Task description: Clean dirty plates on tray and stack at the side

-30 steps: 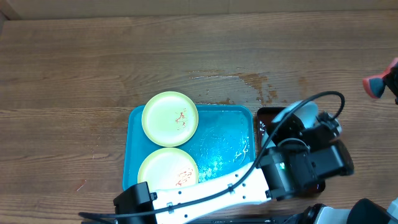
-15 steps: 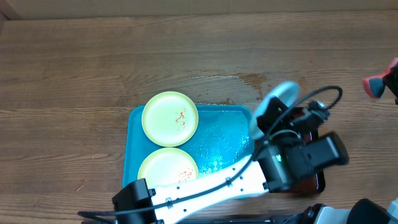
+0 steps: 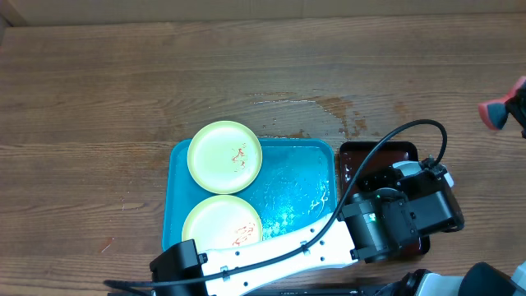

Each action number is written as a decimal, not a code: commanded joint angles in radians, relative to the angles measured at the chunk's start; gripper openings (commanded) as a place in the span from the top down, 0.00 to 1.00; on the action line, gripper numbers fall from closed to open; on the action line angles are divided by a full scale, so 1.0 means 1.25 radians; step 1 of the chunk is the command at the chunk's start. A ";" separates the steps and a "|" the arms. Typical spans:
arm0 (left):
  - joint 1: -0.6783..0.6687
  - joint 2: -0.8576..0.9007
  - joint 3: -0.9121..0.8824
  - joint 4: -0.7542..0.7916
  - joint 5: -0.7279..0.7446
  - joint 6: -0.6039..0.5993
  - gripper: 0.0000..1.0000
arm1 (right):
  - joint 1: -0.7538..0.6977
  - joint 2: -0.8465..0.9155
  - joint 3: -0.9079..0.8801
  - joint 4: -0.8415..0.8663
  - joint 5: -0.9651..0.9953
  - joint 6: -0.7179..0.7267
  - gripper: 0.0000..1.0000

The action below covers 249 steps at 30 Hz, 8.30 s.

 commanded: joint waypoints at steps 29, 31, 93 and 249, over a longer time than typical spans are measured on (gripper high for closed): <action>0.027 0.009 0.024 -0.008 -0.292 -0.022 0.96 | -0.003 -0.008 0.023 0.003 -0.008 -0.008 0.96; 0.038 0.009 0.024 0.002 -0.406 -0.019 0.96 | -0.003 -0.008 0.023 0.003 -0.008 -0.008 0.96; 1.412 -0.221 -0.050 -0.234 0.669 -0.307 0.96 | 0.363 0.031 -0.368 0.078 0.096 0.004 0.96; 1.054 0.046 -0.160 -0.305 0.769 0.114 0.47 | 0.363 0.033 -0.770 0.426 0.070 0.022 0.35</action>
